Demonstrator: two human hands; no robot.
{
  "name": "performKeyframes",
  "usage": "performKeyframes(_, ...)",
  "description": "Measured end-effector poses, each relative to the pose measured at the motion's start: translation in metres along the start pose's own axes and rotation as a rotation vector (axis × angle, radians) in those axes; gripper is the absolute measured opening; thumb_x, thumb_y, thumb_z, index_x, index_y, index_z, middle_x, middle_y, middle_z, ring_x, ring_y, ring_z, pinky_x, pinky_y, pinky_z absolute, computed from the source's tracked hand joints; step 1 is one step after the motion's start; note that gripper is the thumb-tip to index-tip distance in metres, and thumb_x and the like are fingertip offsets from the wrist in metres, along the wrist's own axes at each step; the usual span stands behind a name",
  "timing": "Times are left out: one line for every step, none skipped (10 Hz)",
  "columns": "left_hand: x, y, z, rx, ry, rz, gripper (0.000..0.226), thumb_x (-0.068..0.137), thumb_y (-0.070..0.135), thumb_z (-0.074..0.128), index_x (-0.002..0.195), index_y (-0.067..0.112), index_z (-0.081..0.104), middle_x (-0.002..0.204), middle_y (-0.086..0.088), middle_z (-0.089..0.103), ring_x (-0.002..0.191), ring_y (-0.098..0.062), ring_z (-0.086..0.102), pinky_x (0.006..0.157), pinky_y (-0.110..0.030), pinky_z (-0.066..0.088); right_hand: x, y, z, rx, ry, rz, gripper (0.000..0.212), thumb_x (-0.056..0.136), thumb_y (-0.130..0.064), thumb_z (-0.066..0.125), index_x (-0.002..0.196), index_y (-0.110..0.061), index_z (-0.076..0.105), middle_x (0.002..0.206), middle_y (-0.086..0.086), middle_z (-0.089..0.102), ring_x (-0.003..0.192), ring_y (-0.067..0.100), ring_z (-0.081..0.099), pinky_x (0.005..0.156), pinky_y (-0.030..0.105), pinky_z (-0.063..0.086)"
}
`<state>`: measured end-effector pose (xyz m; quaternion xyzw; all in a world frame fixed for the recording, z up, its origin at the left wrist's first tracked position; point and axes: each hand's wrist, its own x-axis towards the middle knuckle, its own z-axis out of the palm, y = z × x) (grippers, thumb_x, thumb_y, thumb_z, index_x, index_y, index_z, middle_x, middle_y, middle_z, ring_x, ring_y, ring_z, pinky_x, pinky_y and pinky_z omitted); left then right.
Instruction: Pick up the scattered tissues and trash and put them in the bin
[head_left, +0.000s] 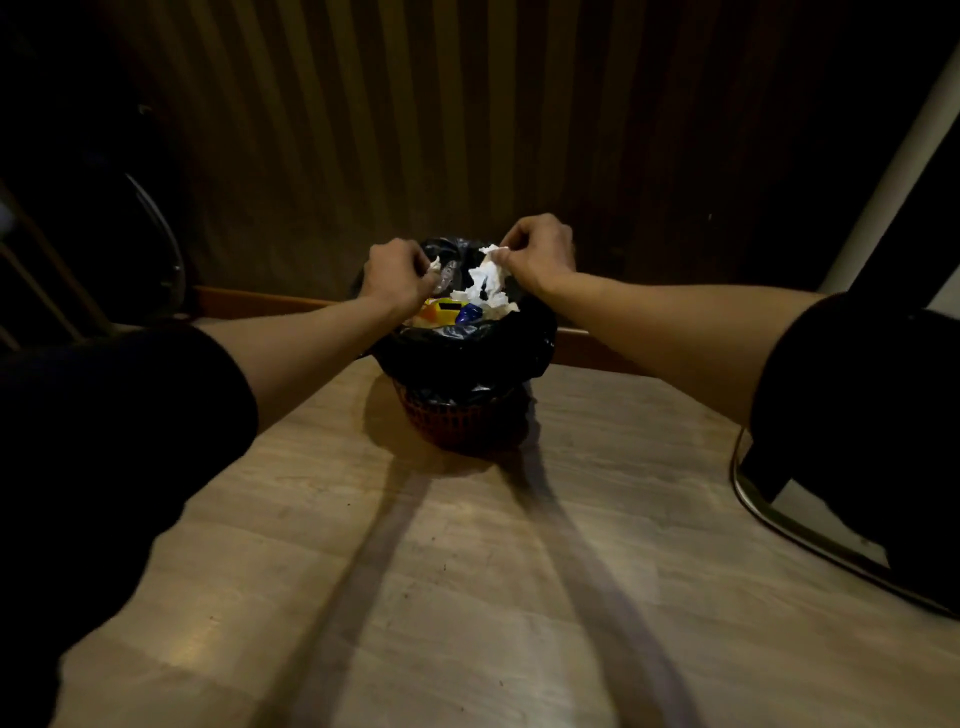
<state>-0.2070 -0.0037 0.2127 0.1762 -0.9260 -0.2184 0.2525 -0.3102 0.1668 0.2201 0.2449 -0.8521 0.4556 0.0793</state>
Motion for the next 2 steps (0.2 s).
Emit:
performKeyframes(0.0054,0.0165,0.0027,0.029,-0.1,-0.04,0.022,0.094,0.023,0.06,0.1,0.005,0.072,0.106,-0.018,0.072,0.099,-0.032,0.066,0.081,-0.035,0.05,0.0051,-0.0075,0.0061,0.002,-0.029,0.058,0.018,0.095,-0.013,0.065,0.11,-0.011,0.074,0.117,0.005,0.071,0.102,0.014,0.065,0.093,0.026,0.053)
performKeyframes(0.0066,0.0169,0.0111,0.078,-0.227,0.002,0.031,0.096,0.021,0.052,0.112,-0.002,0.064,0.116,-0.025,0.066,0.109,-0.038,0.062,0.087,-0.037,0.05,0.0081,-0.0067,0.0119,0.003,-0.127,0.136,0.033,0.101,-0.014,0.051,0.13,-0.011,0.065,0.139,0.008,0.061,0.126,0.021,0.058,0.112,0.036,0.043)
